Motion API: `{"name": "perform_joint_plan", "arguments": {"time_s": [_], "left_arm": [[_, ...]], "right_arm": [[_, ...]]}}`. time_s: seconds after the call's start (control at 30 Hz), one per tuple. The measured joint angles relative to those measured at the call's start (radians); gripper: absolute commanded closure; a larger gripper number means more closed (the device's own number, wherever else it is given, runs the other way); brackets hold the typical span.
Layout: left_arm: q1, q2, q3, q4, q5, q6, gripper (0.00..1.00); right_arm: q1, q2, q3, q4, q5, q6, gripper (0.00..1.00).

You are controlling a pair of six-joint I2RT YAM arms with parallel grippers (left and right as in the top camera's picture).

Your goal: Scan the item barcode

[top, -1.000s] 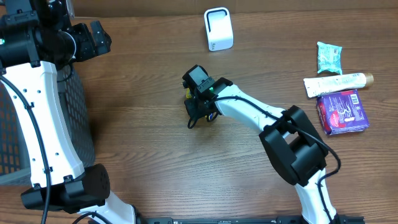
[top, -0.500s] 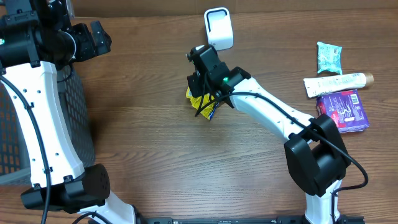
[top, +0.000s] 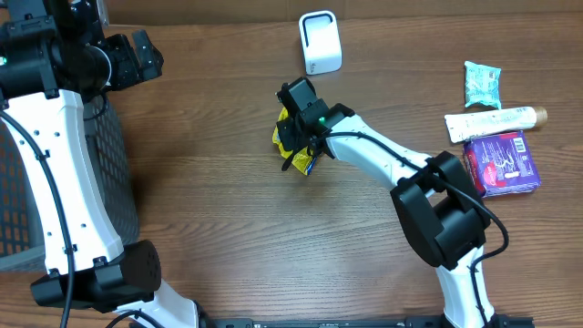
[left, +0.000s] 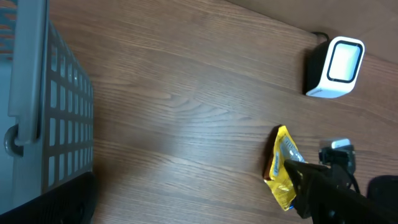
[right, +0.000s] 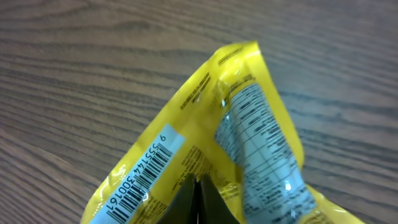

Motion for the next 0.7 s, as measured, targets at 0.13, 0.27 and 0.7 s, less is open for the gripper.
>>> {"name": "perform_joint_plan", "arguments": {"time_s": [0.13,0.27,0.7], "left_arm": [[0.000,0.000,0.000,0.000,0.000,0.000,0.01],[0.000,0.000,0.000,0.000,0.000,0.000,0.00],[0.000,0.000,0.000,0.000,0.000,0.000,0.00]], "right_arm": [[0.005,0.011,0.000,0.012,-0.016,0.002,0.96],[0.013,0.027,0.000,0.032,-0.021,0.003,0.96],[0.024,0.093,0.018,0.073,-0.042,0.005,0.87]]}}
